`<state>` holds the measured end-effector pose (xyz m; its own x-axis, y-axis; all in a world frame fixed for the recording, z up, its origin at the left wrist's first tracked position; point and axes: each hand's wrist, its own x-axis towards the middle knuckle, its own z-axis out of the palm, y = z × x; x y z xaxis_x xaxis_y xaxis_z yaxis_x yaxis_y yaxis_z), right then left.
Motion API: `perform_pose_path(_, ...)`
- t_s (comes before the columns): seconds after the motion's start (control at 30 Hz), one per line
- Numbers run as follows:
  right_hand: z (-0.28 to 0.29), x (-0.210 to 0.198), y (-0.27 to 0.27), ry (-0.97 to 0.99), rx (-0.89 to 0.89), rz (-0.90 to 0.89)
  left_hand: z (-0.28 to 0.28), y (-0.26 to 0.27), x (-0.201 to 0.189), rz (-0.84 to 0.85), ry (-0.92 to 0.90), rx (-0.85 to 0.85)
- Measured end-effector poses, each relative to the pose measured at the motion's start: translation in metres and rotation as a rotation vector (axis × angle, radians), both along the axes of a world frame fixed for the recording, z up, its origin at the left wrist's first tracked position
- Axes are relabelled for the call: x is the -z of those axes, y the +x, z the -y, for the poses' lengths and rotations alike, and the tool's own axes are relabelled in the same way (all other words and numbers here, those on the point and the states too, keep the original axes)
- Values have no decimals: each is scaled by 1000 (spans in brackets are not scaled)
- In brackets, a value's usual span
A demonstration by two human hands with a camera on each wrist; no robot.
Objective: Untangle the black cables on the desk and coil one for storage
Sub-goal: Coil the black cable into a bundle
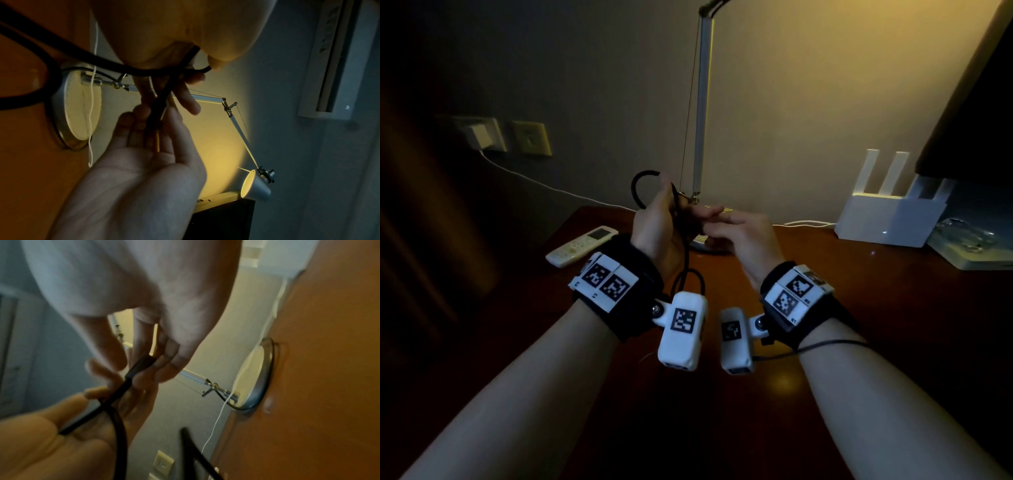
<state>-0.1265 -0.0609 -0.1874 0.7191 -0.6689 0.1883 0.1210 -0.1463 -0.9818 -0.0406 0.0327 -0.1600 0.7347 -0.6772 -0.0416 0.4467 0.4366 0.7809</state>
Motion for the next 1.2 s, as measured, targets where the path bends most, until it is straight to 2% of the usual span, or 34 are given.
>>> perform_pose_path(0.1,14,16,11,72,-27,51,13,12,5,25,41,-51)
perform_pose_path(0.27,29,28,16,-46,-3,34,27,21,21,87,36,-40)
perform_pose_path(0.47,32,39,17,-100,36,91,32,23,31,274,71,-7)
perform_pose_path(0.67,38,43,15,-4,15,164,40,25,35,237,101,-147)
perform_pose_path(0.8,40,39,15,-57,-19,213,44,29,33,191,60,-244)
perform_pose_path(0.9,42,40,13,-82,-36,182,38,29,32,240,62,-284)
perform_pose_path(1.03,43,41,8,-100,-16,177,32,22,25,193,-6,-108)
perform_pose_path(1.2,38,39,7,-121,-12,144,28,24,27,100,-117,-51)
